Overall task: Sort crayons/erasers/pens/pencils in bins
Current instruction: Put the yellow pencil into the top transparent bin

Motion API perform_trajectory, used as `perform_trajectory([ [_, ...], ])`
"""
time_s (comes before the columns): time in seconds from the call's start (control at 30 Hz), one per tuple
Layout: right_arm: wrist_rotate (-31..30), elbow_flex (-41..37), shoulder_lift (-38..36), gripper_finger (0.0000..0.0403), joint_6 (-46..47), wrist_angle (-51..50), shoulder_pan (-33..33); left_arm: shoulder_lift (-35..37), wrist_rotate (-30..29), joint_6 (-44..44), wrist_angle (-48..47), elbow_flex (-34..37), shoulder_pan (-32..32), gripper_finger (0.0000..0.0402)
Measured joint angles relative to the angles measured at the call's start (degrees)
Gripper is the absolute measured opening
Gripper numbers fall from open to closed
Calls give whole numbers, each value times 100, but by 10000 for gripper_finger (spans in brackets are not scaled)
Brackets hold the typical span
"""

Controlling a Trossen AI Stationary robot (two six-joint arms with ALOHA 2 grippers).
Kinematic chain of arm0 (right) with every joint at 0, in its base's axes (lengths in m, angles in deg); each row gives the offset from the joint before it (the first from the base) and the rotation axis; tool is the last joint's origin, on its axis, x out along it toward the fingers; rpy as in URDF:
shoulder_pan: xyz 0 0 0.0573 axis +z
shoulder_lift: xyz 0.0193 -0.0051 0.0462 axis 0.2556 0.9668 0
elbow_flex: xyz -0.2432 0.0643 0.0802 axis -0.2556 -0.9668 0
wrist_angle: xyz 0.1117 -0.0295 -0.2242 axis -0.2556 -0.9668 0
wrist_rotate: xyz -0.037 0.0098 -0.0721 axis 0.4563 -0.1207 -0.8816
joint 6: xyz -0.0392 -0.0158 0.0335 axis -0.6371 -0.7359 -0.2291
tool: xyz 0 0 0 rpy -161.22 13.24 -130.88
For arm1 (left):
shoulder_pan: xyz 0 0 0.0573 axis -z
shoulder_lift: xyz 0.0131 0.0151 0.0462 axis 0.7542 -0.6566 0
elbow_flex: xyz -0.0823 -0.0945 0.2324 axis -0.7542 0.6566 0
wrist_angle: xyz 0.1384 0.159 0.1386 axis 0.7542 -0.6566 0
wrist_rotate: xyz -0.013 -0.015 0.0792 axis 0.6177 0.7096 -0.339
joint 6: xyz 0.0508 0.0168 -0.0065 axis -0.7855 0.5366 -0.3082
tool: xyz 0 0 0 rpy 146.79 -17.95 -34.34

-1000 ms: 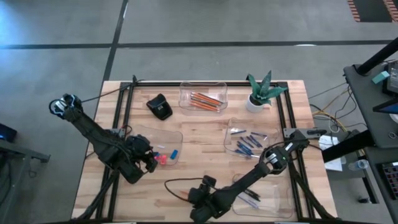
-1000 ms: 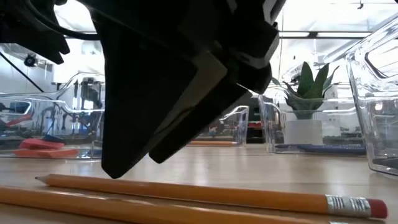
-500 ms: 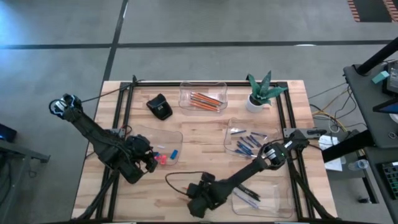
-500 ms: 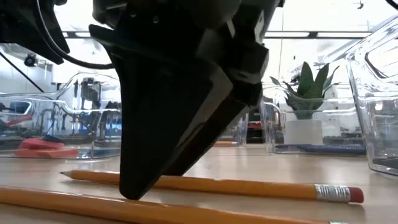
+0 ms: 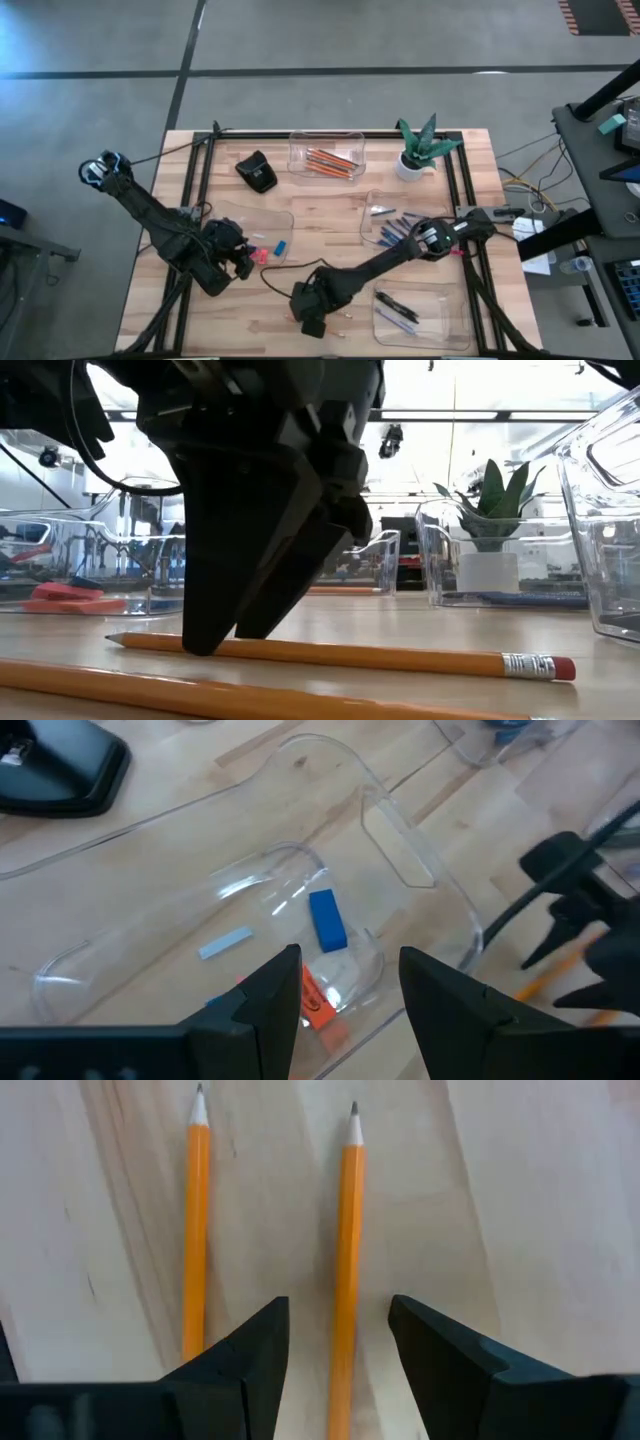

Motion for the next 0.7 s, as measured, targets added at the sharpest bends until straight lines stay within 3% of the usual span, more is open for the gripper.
perform_trajectory([
  [0.47,-118,-140,7,126,146,31,3,-1,-3,-133,200,0,0,154],
  [0.7,-284,-162,7,125,194,39,195,-2,-4,-183,200,0,0,154],
])
